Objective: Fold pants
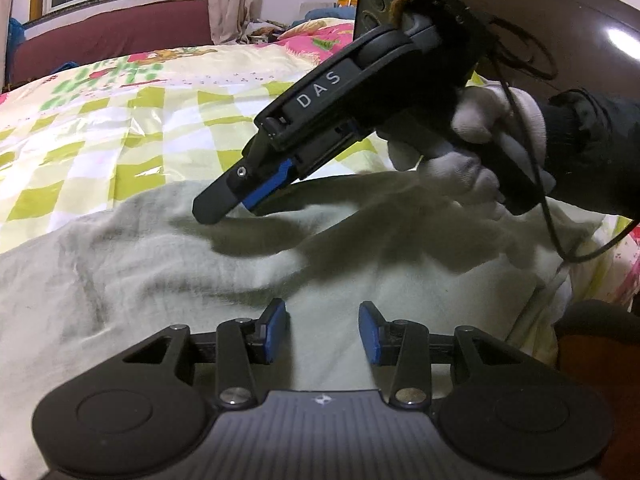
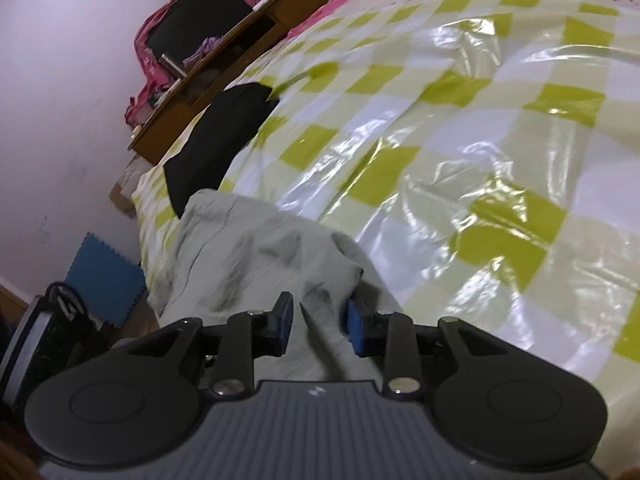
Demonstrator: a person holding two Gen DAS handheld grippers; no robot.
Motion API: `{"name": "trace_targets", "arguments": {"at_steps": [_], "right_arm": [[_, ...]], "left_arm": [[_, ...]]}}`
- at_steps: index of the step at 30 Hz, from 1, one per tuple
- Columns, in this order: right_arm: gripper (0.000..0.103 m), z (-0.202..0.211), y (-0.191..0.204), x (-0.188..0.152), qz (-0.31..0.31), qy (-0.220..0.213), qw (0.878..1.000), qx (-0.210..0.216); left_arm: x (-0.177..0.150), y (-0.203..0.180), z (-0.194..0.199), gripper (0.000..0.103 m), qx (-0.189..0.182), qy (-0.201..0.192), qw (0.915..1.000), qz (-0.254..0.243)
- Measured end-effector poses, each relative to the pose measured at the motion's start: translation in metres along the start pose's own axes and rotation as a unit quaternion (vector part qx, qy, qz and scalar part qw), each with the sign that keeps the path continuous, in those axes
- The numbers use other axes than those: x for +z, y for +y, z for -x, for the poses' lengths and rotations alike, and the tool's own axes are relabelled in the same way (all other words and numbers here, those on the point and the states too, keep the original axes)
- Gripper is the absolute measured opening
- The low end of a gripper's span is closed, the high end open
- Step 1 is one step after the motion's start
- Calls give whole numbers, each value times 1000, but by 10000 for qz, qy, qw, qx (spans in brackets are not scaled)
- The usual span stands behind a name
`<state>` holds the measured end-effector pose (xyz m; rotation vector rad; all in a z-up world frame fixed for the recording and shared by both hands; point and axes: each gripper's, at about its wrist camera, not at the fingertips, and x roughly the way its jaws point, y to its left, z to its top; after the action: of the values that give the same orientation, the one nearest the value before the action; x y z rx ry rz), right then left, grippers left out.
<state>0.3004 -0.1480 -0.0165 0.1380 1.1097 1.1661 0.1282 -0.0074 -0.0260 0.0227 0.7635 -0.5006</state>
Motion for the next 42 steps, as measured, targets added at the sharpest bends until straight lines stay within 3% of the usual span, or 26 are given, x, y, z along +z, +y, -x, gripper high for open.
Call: {"name": "trace_targets", "arguments": {"at_steps": [3,9,12,15,17,20,23,25,27,29,32,35,38,40,41,42], "right_arm": [[31,2,9,1,148,185,9997,53],[37,-12,16,-4,304,636,9972,-261],[40,-19,15,-4,175,549,9983,-68],[41,-22,10,-3,-269,186,9991,275],[40,-17,0,-1,-638,-448,9959,453],[40,-2,-22,9,-1384,-1472,9757,846],[40,19,-34,14,-1633,-2061,9604,917],[41,29,-35,16,-1502,-1887,9682,666],[41,35,-27,14,-1082,-1581,9815,58],[41,36,-24,8,-951,-1366,9854,-356],[41,36,-17,-4,-818,-1249,9878,-447],[41,24,-1,-15,-453,-968,9938,-297],[40,2,-1,-23,-474,-546,9974,-51],[30,-11,-10,-23,-678,-351,9965,-331],[12,-14,-18,-21,-778,-416,9950,-461],[3,-12,-27,-17,-912,-594,9924,-579]], "left_arm": [[0,0,-2,54,2,-2,10000,-13],[0,2,-2,55,-19,4,10000,-2],[0,2,-4,55,-15,27,10000,-3],[0,3,-2,55,-25,17,10000,-4],[-1,3,-3,55,-32,11,10000,4],[-2,3,-4,56,-41,13,10000,-9],[-2,4,-4,57,-52,21,10000,-6],[-3,4,-4,57,-61,20,10000,-2],[-3,5,-4,57,-61,18,10000,-7],[-4,5,-4,57,-53,16,10000,-25],[-4,5,-4,58,-37,15,10000,-49],[-5,0,-4,59,-14,19,9999,-100],[-5,-4,-4,61,-1,15,9999,-148],[-5,-6,-3,63,8,10,9998,-179],[-6,-7,-4,63,20,29,9998,-189],[-6,-7,-5,63,25,48,9998,-183]]}}
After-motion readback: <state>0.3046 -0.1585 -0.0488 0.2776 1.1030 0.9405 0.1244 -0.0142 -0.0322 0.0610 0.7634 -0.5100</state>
